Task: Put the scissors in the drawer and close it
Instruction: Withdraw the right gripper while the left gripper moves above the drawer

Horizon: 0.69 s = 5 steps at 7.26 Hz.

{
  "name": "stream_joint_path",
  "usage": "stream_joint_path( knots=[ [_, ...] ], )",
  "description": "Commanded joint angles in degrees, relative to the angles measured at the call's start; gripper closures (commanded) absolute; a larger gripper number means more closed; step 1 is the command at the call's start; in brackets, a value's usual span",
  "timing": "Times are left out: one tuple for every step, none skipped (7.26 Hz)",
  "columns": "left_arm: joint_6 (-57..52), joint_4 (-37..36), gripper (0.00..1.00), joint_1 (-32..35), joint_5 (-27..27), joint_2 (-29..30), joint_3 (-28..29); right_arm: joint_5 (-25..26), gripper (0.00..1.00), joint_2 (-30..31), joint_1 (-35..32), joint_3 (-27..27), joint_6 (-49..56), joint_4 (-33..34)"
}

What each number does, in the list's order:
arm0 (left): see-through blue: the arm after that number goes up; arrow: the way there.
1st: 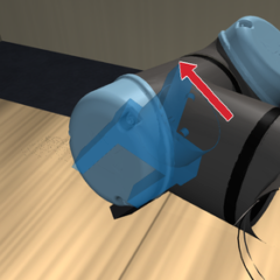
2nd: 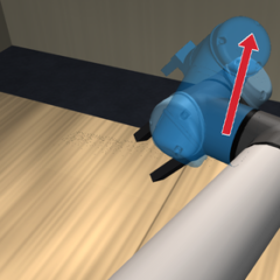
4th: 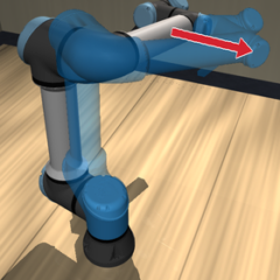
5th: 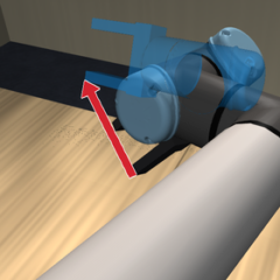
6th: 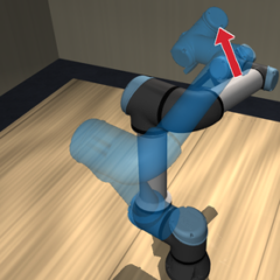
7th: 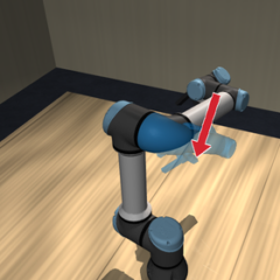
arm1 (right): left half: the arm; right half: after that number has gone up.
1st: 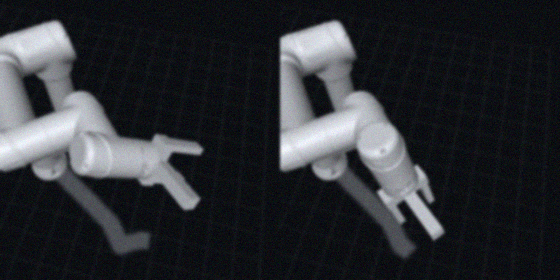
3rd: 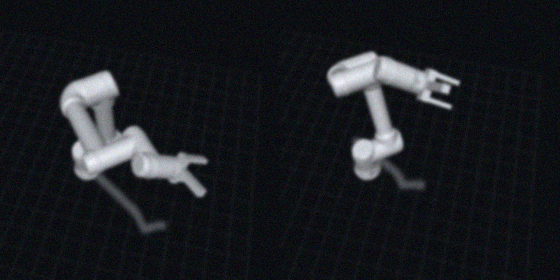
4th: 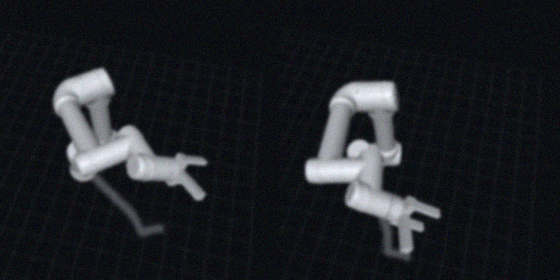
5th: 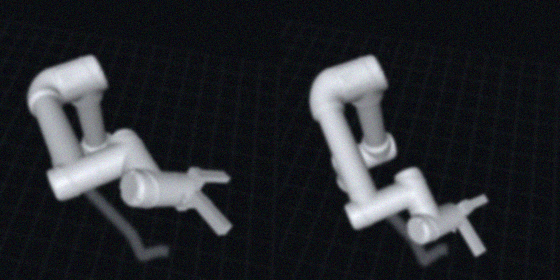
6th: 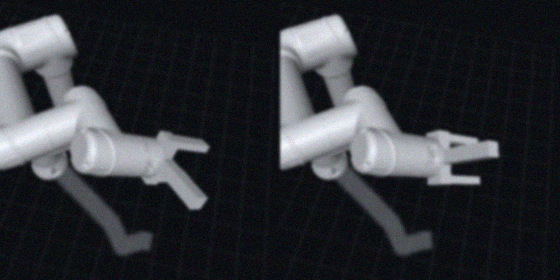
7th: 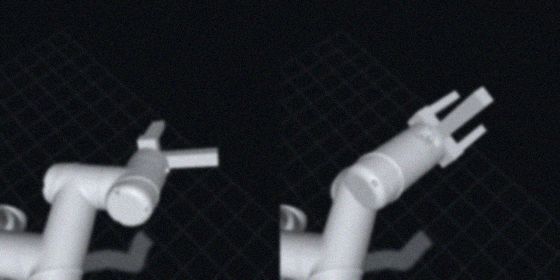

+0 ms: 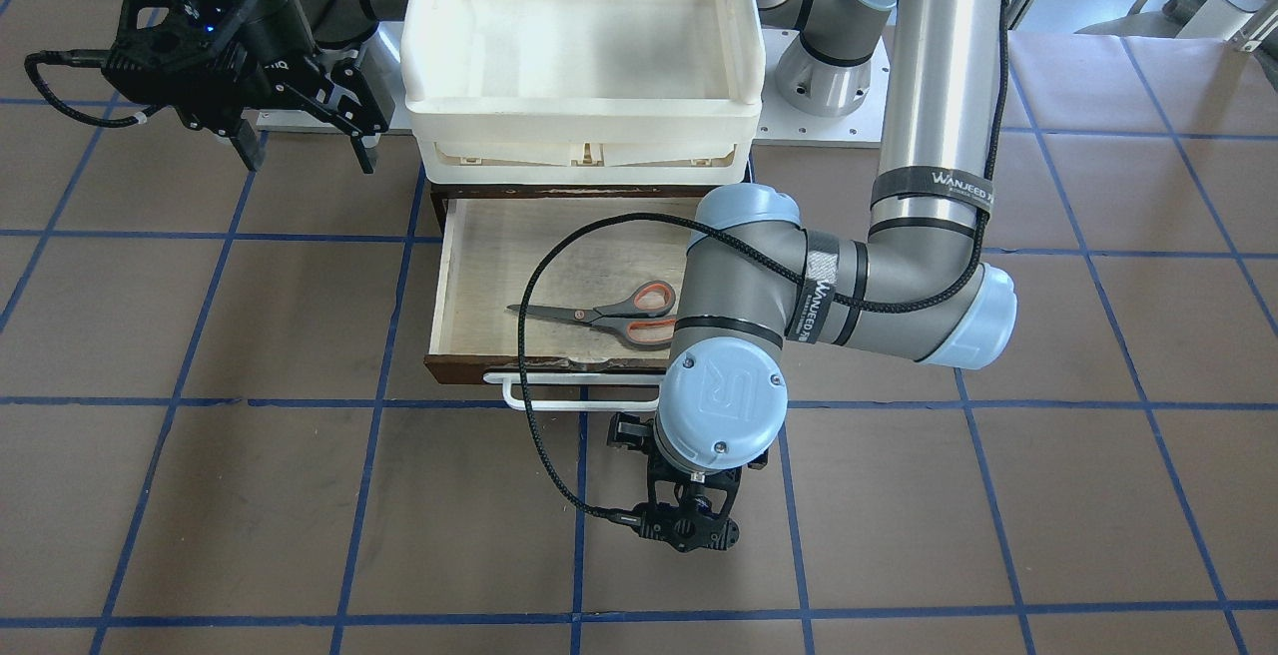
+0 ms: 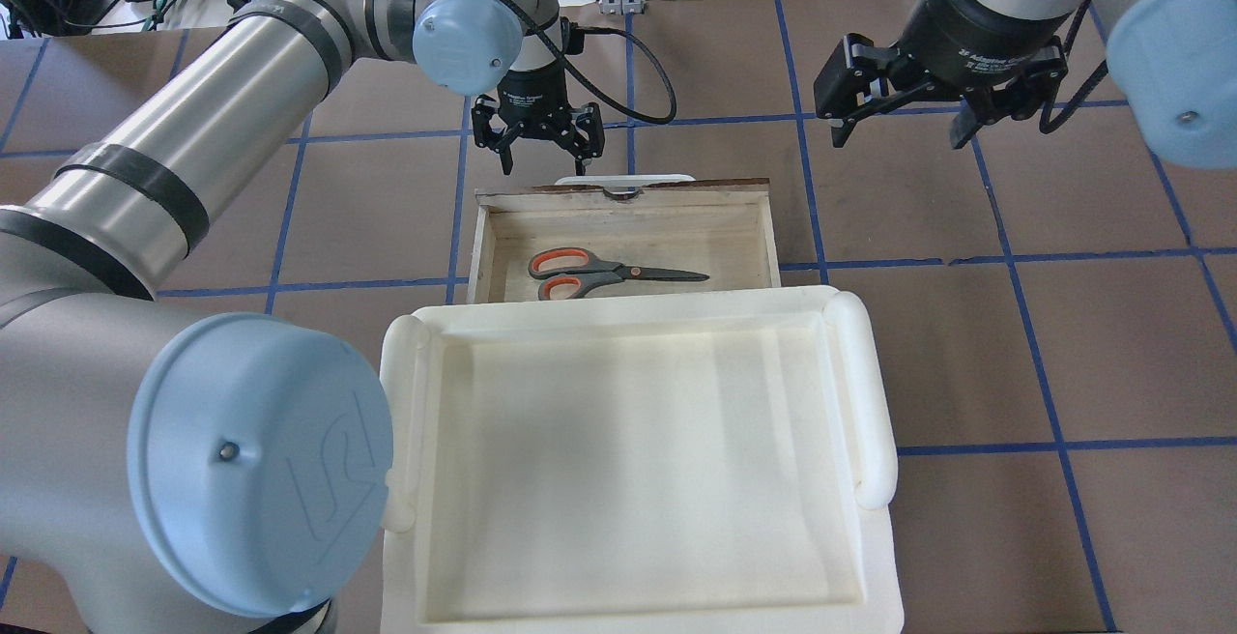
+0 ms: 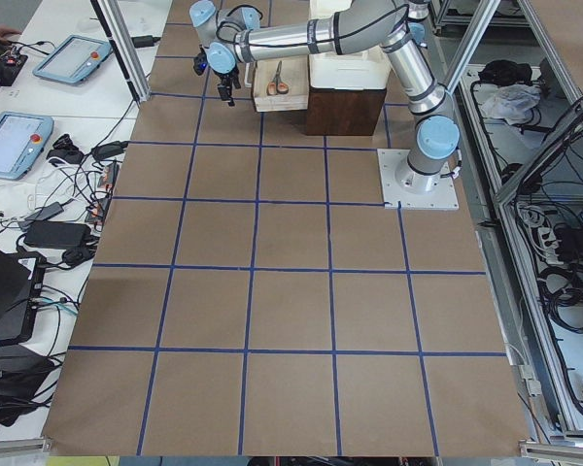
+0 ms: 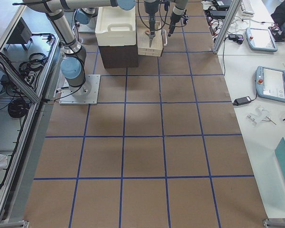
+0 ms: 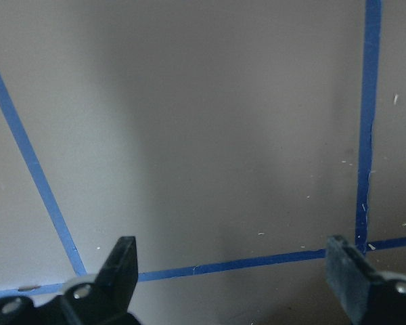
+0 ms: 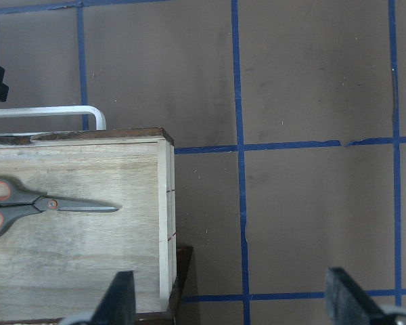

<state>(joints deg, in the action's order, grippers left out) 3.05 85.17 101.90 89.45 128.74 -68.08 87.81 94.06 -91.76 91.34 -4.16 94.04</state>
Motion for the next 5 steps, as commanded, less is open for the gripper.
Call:
stream_joint_path(
  knots=[
    [0.0, 1.1, 0.00, 0.1, -0.4, -0.5, -0.1, 0.1, 0.00, 0.0, 0.1, 0.1, 0.2, -0.1],
    [0.0, 2.3, 0.00, 0.1, -0.3, -1.0, -0.3, 0.1, 0.00, 0.0, 0.0, 0.1, 0.2, 0.0],
    [0.0, 2.7, 0.00, 0.1, -0.4, -1.2, -0.4, 0.1, 0.00, 0.0, 0.1, 0.1, 0.2, -0.1],
    [0.0, 3.6, 0.00, 0.1, -0.4, -1.7, -0.4, 0.2, 0.00, 0.0, 0.1, 0.1, 0.2, -0.1],
    [0.0, 4.6, 0.00, 0.1, -0.4, -2.2, -0.5, 0.1, 0.00, 0.0, 0.1, 0.1, 0.2, -0.1]
  ],
)
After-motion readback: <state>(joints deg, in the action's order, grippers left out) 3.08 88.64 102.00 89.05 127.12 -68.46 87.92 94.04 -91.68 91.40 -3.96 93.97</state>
